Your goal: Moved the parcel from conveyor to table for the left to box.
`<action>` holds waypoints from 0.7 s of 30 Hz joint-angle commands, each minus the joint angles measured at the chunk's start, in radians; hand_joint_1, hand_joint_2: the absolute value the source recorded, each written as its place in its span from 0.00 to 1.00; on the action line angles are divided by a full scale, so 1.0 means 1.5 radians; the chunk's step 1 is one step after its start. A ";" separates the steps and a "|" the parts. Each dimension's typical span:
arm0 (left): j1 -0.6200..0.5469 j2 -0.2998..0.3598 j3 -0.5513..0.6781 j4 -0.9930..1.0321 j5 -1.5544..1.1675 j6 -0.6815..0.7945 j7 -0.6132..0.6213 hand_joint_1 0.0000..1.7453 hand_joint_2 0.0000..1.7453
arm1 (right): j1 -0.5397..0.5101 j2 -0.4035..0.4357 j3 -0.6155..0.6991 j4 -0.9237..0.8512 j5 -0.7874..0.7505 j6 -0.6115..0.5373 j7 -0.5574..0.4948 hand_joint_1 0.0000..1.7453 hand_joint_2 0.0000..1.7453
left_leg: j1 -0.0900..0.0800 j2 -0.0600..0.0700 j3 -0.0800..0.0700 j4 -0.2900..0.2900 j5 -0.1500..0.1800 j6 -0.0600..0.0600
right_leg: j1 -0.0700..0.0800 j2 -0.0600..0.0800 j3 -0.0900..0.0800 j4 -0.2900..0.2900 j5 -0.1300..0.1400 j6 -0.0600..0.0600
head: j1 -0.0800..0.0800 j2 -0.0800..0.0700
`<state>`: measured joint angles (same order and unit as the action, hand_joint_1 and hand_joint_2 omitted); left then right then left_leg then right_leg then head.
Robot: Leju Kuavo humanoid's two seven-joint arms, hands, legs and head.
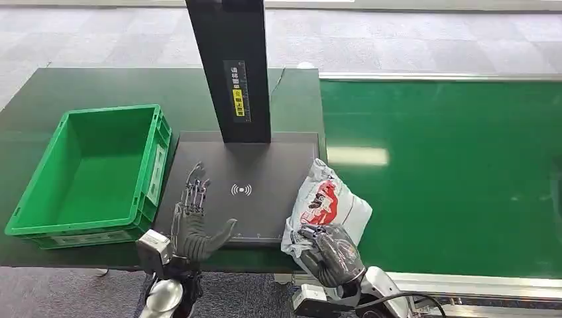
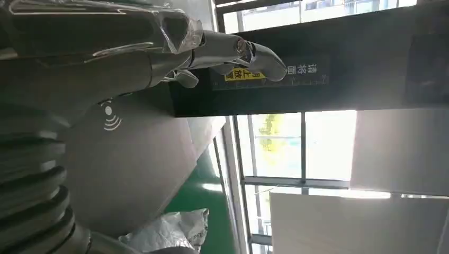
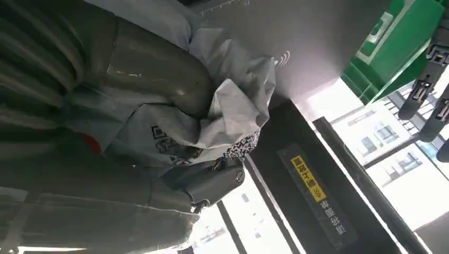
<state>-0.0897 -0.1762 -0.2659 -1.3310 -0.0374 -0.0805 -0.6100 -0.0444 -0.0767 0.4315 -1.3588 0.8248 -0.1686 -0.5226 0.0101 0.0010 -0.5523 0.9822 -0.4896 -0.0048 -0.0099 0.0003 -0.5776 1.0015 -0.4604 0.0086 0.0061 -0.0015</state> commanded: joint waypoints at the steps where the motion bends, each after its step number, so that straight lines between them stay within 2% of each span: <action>1: -0.019 0.013 -0.014 0.046 -0.001 -0.004 0.000 0.00 1.00 | -0.026 -0.018 0.090 0.051 0.090 -0.022 0.014 1.00 1.00 | 0.000 0.000 0.001 -0.001 0.000 0.000 | 0.000 0.000 0.001 -0.001 0.000 0.000 | 0.000 0.000; 9: -0.022 0.011 -0.014 0.046 -0.001 -0.004 0.000 0.00 1.00 | -0.048 -0.011 0.118 0.065 0.116 -0.019 0.017 1.00 1.00 | 0.000 0.001 0.002 -0.001 0.000 0.000 | 0.000 0.001 0.001 -0.001 0.000 0.000 | 0.000 0.000; 21: -0.021 0.007 -0.007 0.041 0.001 -0.001 0.001 0.00 1.00 | -0.076 -0.006 0.149 0.097 0.083 0.011 0.015 1.00 1.00 | 0.000 0.001 0.002 -0.001 0.000 0.000 | 0.000 0.001 0.002 -0.002 0.001 0.000 | 0.000 0.000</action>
<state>-0.1021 -0.1778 -0.2712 -1.3146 -0.0374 -0.0862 -0.6107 -0.1092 -0.0904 0.5958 -1.2974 0.9571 -0.1659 -0.4936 0.0102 0.0011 -0.5521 0.9822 -0.4895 -0.0048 -0.0098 0.0004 -0.5775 1.0015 -0.4604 0.0086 0.0061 -0.0015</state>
